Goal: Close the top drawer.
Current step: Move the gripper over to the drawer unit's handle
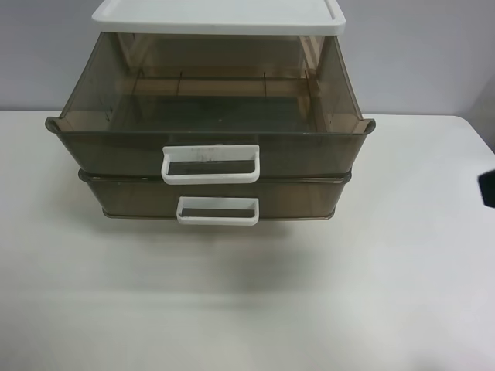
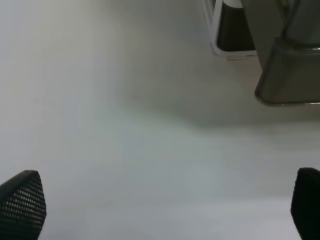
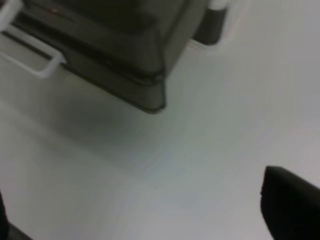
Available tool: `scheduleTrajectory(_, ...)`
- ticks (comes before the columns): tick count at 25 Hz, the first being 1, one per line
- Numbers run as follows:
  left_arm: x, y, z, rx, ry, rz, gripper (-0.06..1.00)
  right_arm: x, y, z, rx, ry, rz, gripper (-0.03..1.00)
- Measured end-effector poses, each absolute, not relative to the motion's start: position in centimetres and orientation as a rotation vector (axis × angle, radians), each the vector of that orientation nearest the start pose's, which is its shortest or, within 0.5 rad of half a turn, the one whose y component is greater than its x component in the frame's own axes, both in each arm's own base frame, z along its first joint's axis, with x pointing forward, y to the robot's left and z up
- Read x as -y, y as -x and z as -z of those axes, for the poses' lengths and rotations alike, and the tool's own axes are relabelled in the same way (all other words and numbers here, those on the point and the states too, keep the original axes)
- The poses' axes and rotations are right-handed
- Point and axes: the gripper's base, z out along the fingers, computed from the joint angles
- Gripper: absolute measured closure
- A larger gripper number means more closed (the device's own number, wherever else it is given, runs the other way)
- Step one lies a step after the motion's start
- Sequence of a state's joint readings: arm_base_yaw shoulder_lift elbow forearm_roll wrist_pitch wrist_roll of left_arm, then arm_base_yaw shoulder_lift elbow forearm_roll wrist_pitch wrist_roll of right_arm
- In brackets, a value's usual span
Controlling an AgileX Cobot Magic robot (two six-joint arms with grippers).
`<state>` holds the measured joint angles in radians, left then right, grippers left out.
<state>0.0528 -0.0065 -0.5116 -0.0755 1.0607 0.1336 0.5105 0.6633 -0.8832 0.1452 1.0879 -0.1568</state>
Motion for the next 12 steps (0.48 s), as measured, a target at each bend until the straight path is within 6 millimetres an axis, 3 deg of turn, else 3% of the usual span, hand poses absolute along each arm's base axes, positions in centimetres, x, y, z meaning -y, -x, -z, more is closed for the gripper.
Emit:
scheduleTrajectory(5,0.6,0.7,-28.1,-2.022,-0.086,-0.028,-0.05,-11.5,-10.3,-38.2,-2.193,1.103,-0.406,-0.02)
scheduleTrajectory(8,0.6,0.7,-28.1,-2.022,-0.086,-0.028,-0.05,-15.5,-11.1,-38.1,-2.195,1.278,-0.424,-0.02)
scheduleTrajectory(12,0.6,0.7,-28.1,-2.022,-0.086,-0.028,-0.05,-20.6,-11.2,-36.5,-2.206,1.480,-0.424,-0.02)
